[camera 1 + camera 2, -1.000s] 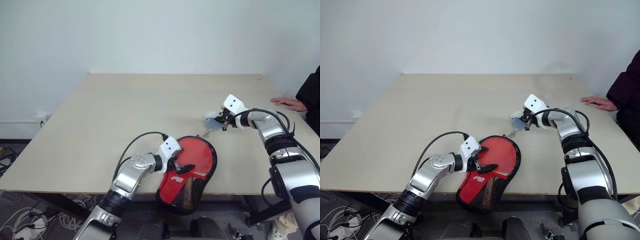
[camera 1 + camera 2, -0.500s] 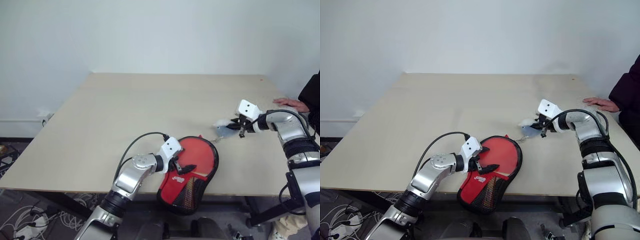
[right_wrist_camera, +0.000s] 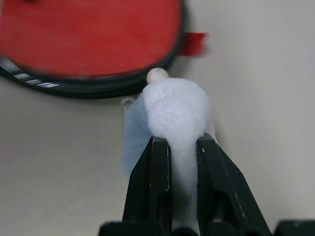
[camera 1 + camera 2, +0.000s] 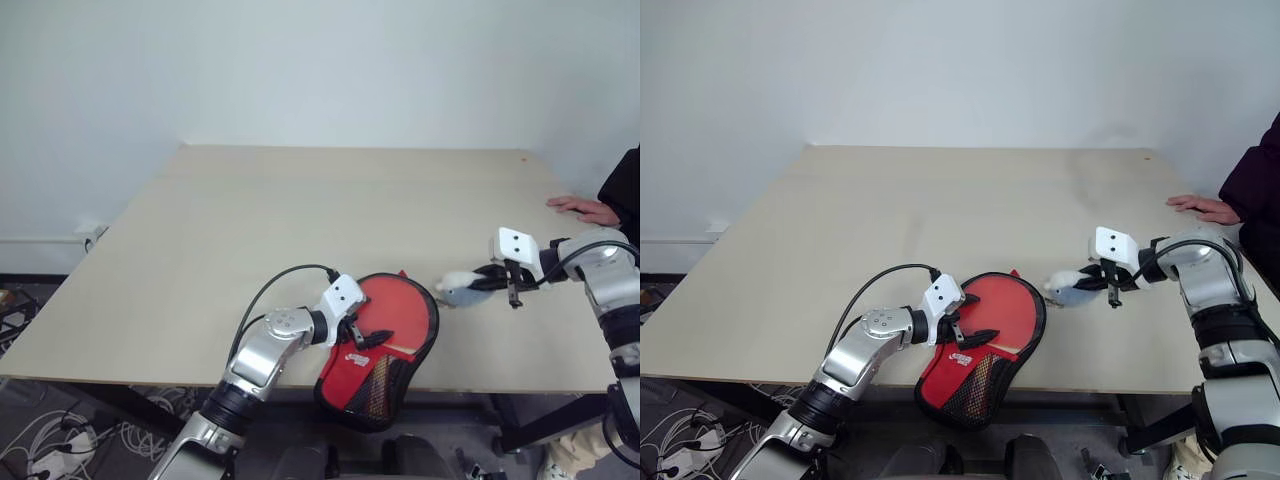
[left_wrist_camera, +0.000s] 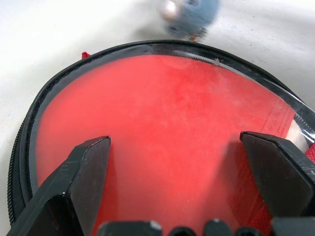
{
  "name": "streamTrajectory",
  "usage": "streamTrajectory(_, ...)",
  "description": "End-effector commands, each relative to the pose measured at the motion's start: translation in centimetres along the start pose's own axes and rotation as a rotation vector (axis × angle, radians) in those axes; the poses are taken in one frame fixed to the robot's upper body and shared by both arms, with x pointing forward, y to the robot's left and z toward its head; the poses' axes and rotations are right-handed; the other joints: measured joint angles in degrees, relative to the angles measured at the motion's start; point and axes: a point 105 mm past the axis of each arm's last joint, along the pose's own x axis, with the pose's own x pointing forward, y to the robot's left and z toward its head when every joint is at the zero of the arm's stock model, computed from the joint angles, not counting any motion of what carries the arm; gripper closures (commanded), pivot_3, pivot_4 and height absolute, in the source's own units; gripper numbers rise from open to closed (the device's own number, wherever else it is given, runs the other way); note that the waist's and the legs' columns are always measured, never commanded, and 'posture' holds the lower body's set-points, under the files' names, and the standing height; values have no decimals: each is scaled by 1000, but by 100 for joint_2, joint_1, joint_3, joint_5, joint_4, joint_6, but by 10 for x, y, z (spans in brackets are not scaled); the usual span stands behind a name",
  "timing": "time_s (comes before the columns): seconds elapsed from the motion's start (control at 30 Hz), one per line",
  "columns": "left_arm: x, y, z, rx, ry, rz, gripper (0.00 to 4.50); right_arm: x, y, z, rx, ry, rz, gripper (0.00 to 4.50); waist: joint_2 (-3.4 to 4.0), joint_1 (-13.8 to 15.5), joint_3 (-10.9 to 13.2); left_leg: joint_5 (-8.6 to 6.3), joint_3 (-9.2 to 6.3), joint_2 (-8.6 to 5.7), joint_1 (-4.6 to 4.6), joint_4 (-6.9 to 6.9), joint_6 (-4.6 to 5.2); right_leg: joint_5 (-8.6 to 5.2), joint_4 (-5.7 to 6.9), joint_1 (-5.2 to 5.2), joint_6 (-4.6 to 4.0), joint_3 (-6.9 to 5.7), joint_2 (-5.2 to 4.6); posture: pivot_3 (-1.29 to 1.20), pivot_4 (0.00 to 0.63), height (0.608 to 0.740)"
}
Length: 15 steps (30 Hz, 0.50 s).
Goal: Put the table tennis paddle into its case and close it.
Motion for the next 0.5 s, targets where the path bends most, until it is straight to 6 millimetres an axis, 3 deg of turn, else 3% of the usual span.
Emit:
streamTrajectory(0.03, -1, -1, -22, -38, 84, 2, 0, -15, 18, 12, -36, -17, 83, 4085, 0, 15, 0, -1, -3, 1, 0, 0, 1, 0, -6, 2, 0, -3, 0, 0, 0, 729)
streamTrajectory(0.5, 1, 1, -20, -36, 80, 6, 0, -15, 103, 36, 20, -119, 361, 4085, -6, 162, 1, -20, 1, 8, -2, -4, 4, 2, -35, 2, 5, -135, -86, 0, 0, 729)
